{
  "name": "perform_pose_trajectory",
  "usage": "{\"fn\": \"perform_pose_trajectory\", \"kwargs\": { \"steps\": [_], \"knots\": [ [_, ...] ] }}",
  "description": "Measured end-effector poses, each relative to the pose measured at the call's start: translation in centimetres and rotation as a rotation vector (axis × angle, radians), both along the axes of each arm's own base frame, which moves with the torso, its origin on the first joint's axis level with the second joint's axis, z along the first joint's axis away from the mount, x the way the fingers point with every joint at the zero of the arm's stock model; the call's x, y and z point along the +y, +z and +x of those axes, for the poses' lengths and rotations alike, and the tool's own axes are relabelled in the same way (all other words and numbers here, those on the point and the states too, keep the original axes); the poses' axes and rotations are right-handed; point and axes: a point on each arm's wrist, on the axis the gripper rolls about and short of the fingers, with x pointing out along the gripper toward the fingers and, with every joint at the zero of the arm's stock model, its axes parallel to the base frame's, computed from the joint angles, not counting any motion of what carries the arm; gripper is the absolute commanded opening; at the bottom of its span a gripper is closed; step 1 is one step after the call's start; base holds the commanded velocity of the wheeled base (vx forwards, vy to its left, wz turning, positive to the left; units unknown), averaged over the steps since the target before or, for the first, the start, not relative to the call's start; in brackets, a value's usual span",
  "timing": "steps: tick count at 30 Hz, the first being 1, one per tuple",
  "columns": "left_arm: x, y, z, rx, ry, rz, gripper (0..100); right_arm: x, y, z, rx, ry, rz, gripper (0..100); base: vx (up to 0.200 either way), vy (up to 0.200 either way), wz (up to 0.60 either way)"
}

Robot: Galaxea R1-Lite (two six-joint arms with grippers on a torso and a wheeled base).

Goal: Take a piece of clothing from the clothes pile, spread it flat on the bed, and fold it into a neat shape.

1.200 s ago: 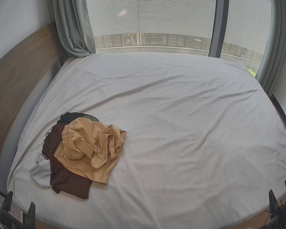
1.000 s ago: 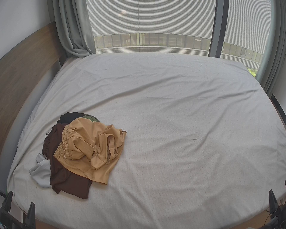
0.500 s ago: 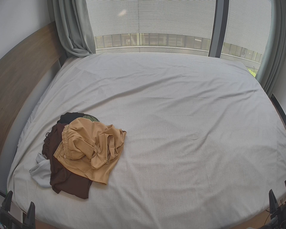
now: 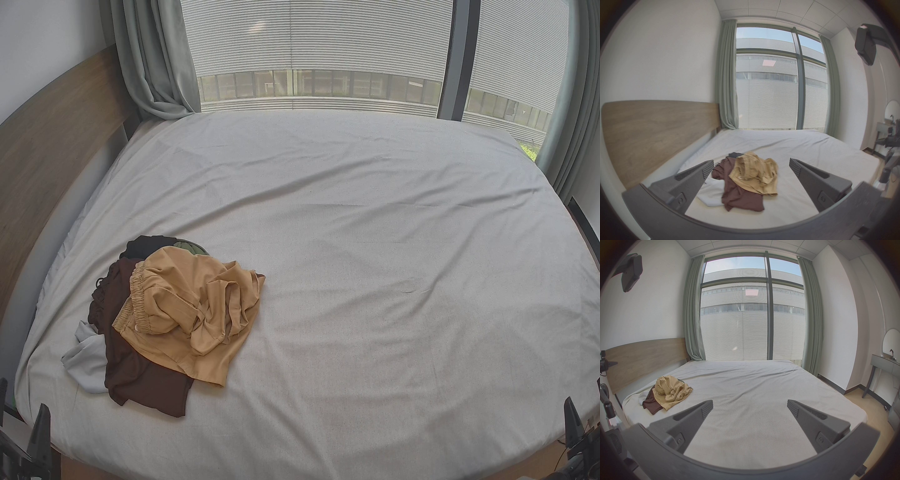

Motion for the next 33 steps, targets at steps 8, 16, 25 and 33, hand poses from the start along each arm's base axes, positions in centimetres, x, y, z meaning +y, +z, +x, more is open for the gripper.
{"fn": "perform_pose_trajectory", "kwargs": {
  "steps": [8, 16, 25, 33],
  "knots": [
    [-0.1, 3.0, 1.9, 0.095, -0.128, -0.124, 100, 0.0, 0.0, 0.0, 0.000, 0.001, -0.001, 100, 0.000, 0.000, 0.00],
    [-0.9, 7.5, 6.1, 0.144, -0.181, -0.176, 100, 0.0, 0.0, 0.0, 0.000, 0.001, -0.001, 100, 0.000, 0.000, 0.00],
    [-2.1, 10.3, 12.5, 0.184, -0.194, -0.211, 100, 0.0, 0.0, 0.0, 0.000, 0.002, -0.001, 100, 0.000, 0.000, 0.00],
    [-2.8, 10.4, 17.2, 0.237, -0.215, -0.224, 100, 0.0, 0.0, 0.0, -0.001, 0.002, -0.001, 100, 0.000, 0.000, 0.00]
  ]
}}
